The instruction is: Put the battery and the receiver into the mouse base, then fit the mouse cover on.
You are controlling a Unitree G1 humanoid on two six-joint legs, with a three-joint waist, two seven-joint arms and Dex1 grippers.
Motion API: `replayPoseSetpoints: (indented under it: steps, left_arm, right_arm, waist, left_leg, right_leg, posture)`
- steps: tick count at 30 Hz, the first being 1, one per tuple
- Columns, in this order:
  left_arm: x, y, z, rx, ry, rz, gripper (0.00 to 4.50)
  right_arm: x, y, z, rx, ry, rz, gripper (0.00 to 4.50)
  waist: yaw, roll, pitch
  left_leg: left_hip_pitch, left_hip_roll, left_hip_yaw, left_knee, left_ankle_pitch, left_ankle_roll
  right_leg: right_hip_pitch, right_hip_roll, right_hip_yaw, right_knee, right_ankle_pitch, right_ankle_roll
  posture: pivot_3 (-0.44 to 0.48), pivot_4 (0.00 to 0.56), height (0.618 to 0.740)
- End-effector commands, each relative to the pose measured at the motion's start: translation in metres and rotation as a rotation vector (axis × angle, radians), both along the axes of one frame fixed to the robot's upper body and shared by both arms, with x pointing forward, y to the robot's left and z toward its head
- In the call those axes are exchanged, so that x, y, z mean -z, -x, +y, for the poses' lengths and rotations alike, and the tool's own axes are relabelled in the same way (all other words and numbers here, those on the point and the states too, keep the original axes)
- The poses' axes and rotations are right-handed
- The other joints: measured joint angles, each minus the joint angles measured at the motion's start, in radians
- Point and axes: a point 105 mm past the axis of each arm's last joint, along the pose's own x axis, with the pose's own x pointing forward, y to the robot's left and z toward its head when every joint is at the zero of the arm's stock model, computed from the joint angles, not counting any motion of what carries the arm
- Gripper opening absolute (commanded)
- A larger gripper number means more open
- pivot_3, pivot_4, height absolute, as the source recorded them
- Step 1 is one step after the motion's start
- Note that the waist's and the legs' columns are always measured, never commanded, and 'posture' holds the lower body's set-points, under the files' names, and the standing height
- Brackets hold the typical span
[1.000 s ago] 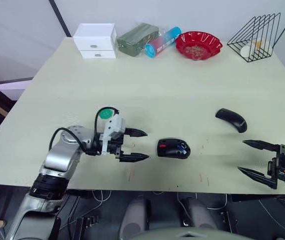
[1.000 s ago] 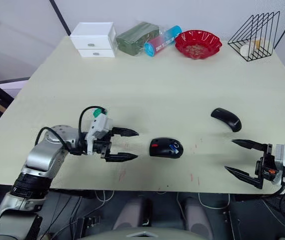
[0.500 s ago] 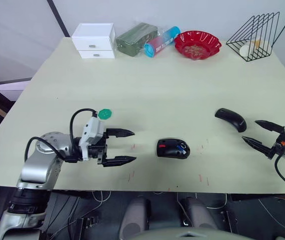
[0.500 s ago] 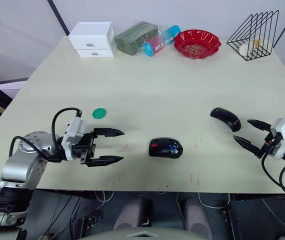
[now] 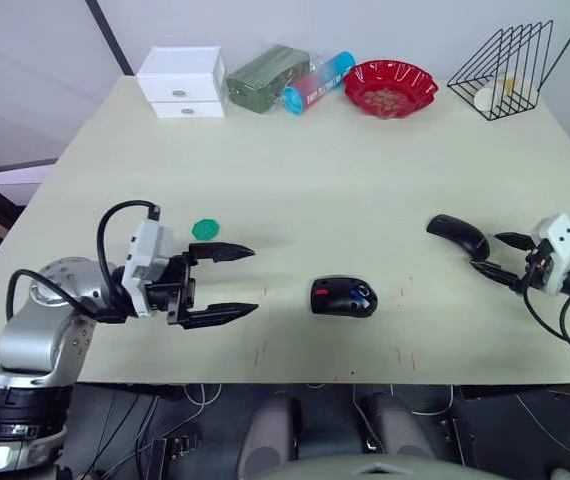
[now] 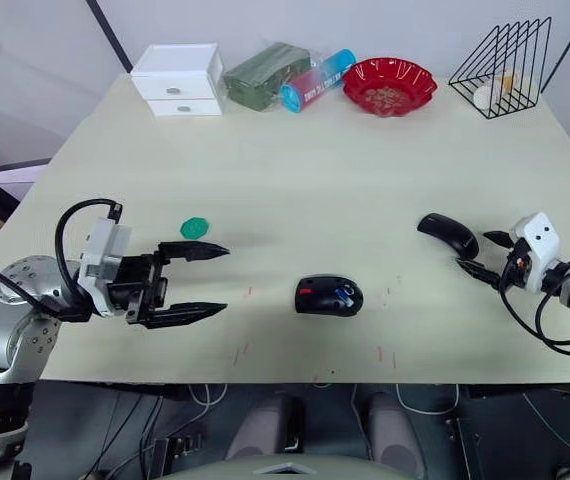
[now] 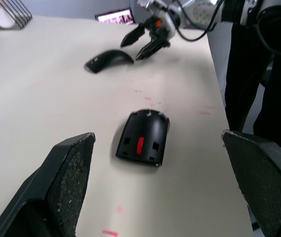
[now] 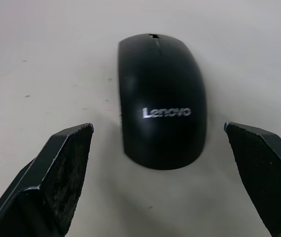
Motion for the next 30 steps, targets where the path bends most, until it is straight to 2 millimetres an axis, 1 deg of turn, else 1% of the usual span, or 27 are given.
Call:
replayPoseSetpoints:
  steps: [1,7,10,12,16,23,26,27,30]
  left_arm:
    - [-0.016,0.005,0.004,-0.001,0.015,-0.077,4.38]
    - [-0.017,0.012,0.008,-0.004,0.022,-0.079,4.38]
    - [-0.013,0.016,0.008,0.005,-0.005,-0.085,4.38]
    - [-0.013,0.017,0.009,-0.004,0.010,-0.084,4.38]
    - [-0.014,0.016,0.008,-0.020,0.022,-0.088,4.38]
    - [-0.013,0.016,0.006,-0.023,0.018,-0.093,4.38]
    - [-0.012,0.016,0.006,-0.026,0.016,-0.095,4.50]
    - [-0.012,0.015,0.006,-0.027,0.016,-0.096,4.50]
    - [-0.011,0.015,0.006,-0.028,0.016,-0.097,4.50]
  right_arm:
    - [-0.009,-0.004,-0.002,-0.005,0.012,-0.014,4.50]
    - [-0.009,-0.008,-0.001,-0.018,0.000,0.006,4.50]
    - [-0.009,-0.008,-0.001,-0.022,-0.003,0.020,4.50]
    - [-0.010,-0.010,0.000,-0.028,-0.008,0.027,4.50]
    - [-0.010,-0.010,0.004,-0.050,-0.010,0.058,4.50]
    - [-0.012,-0.015,0.008,-0.053,-0.021,0.063,4.50]
    - [-0.012,-0.014,0.009,-0.056,-0.017,0.063,3.63]
    - [-0.012,-0.014,0.010,-0.056,-0.018,0.063,3.15]
    - [-0.011,-0.015,0.010,-0.051,-0.016,0.066,3.15]
  waist:
    - [-0.001,0.000,0.000]
    - [-0.002,0.000,0.000]
    - [-0.002,0.001,0.001]
    - [-0.002,0.001,0.001]
    - [-0.002,0.001,0.001]
    - [-0.001,0.001,0.001]
    - [-0.002,0.001,0.002]
    - [-0.002,0.001,0.002]
    - [-0.002,0.001,0.002]
  left_leg:
    - [0.000,0.000,0.000,0.000,0.000,0.000]
    - [0.000,0.000,0.000,0.000,0.000,0.000]
    - [0.000,0.000,0.000,0.000,0.000,0.000]
    - [0.000,0.000,0.000,0.000,0.000,0.000]
    - [0.000,0.000,0.000,0.000,0.000,0.000]
    - [0.000,0.000,0.000,0.000,0.000,0.000]
    - [0.000,0.000,0.001,0.000,0.000,0.000]
    - [0.000,0.000,0.001,0.000,0.000,0.000]
    - [0.000,0.000,0.001,0.000,0.000,0.000]
  right_leg:
    - [0.000,0.000,0.000,0.000,0.000,0.000]
    - [0.000,0.000,0.000,0.000,0.000,0.000]
    - [0.000,0.000,0.000,0.000,0.000,0.000]
    - [0.000,0.000,0.000,0.000,0.000,0.000]
    - [0.000,0.000,0.000,0.000,0.000,0.000]
    - [0.000,0.000,0.000,0.000,0.000,0.000]
    - [0.000,0.000,0.000,0.000,0.000,0.000]
    - [0.000,0.000,0.000,0.000,0.000,0.000]
    - [0.000,0.000,0.000,0.000,0.000,0.000]
  posture:
    - [0.000,0.150,0.740]
    - [0.000,0.150,0.740]
    - [0.000,0.150,0.740]
    - [0.000,0.150,0.740]
    - [0.000,0.150,0.740]
    - [0.000,0.150,0.740]
    - [0.000,0.150,0.740]
    - [0.000,0.150,0.740]
    - [0.000,0.150,0.740]
